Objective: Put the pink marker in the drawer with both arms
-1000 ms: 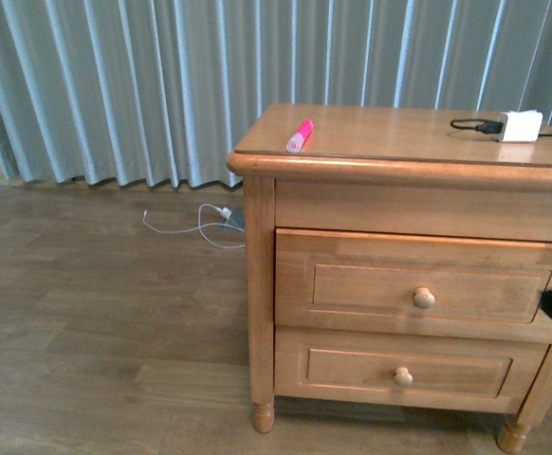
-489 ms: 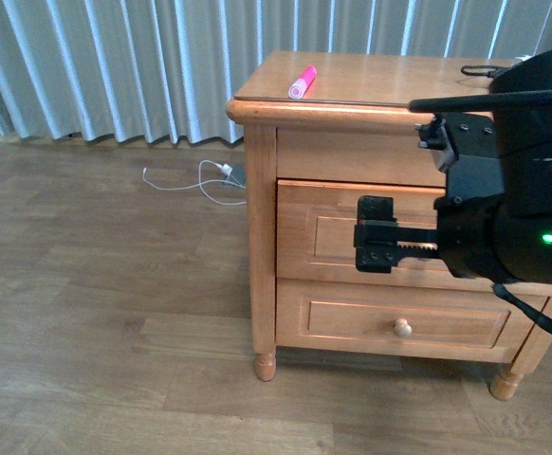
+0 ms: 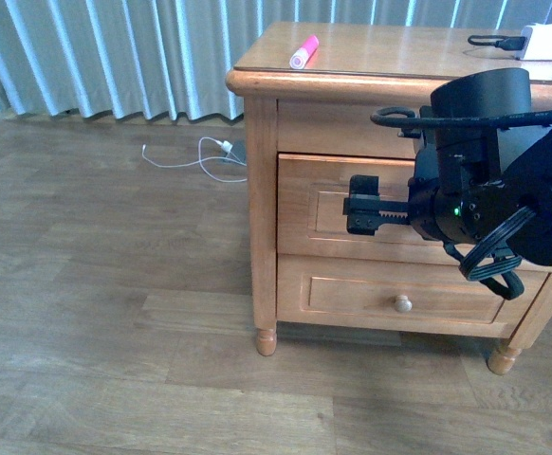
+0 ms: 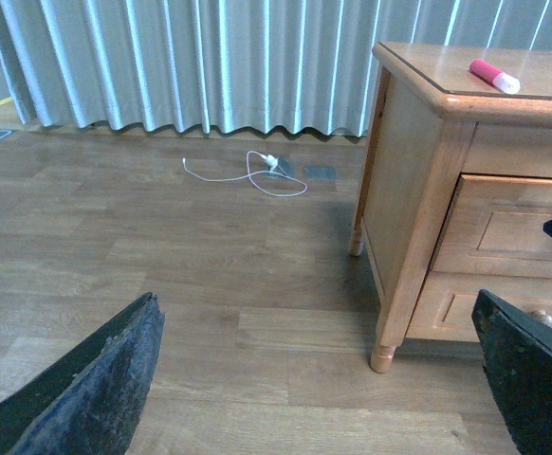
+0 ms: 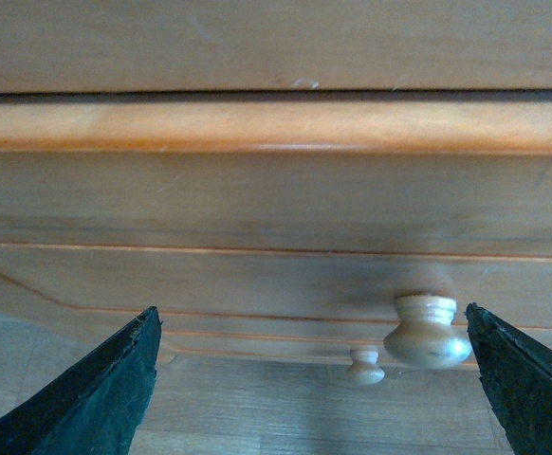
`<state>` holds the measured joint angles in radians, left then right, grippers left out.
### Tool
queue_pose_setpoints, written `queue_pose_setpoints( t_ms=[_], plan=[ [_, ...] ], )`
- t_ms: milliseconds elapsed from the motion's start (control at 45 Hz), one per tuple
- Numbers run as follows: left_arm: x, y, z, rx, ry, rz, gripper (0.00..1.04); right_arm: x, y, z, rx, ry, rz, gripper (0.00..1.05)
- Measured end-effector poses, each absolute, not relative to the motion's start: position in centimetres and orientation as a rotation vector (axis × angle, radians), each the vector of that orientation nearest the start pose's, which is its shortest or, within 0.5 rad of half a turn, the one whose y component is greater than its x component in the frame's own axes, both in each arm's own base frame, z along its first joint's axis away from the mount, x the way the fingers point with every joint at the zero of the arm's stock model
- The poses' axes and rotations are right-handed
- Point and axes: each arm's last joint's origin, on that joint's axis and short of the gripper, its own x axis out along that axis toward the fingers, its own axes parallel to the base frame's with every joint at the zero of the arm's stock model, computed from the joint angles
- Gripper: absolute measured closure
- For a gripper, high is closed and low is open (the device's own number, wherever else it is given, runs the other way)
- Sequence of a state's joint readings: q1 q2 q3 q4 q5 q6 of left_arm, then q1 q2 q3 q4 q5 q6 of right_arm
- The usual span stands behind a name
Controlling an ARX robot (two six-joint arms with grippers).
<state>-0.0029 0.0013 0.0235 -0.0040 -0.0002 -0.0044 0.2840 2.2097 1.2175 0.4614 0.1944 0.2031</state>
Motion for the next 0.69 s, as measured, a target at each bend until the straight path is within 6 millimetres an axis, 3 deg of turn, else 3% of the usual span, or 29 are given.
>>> queue_pose_setpoints(
  t_ms=[267, 689],
  plan=[
    [9.6, 0.0, 17.1, -0.004, -0.018, -0.003, 0.06, 44.1, 11.1, 9.1, 0.056, 0.515, 0.007, 0.09],
    [9.6, 0.0, 17.1, -0.005, -0.018, -0.003, 0.06, 44.5, 10.3, 8.2, 0.032, 0.546, -0.02, 0.09]
  ],
)
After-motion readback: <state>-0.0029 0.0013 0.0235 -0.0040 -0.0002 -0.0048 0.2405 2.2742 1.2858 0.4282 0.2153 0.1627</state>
